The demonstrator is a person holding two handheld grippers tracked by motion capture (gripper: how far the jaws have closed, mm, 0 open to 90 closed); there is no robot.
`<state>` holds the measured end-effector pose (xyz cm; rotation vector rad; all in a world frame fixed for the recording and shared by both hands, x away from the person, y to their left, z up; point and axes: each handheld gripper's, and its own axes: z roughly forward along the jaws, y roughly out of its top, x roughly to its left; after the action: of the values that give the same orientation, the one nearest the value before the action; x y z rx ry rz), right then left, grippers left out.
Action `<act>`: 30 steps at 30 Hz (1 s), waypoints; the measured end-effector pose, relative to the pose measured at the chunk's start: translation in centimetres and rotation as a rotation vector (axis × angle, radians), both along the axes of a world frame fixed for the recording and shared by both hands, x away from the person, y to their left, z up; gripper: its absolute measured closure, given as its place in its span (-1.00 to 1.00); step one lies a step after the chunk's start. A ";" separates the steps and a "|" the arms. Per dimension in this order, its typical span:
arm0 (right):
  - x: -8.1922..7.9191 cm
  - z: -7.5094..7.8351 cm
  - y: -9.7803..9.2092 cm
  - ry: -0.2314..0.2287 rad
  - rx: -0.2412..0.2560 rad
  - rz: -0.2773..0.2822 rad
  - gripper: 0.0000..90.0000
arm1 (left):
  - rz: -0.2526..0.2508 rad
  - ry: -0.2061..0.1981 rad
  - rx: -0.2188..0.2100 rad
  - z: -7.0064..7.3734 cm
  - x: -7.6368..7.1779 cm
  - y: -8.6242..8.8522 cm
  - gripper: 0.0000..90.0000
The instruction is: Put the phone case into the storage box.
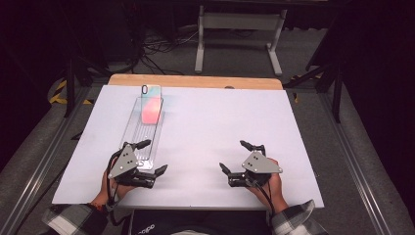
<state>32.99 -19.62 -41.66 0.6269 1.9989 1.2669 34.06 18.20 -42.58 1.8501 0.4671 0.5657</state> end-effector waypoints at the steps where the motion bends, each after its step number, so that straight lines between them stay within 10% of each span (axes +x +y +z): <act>1: 0.0 0.0 0.0 0.000 0.000 0.000 -0.85 | 0.000 0.000 0.000 0.0 0.0 0.0 -0.86; 30: -0.5 -0.4 0.3 0.014 -0.046 0.049 -0.84 | -0.050 0.015 0.031 -1.0 -0.3 -1.0 -0.84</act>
<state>32.46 -19.29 -42.11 0.5697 2.0596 1.2449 33.78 17.19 -43.59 1.8916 0.4222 0.5285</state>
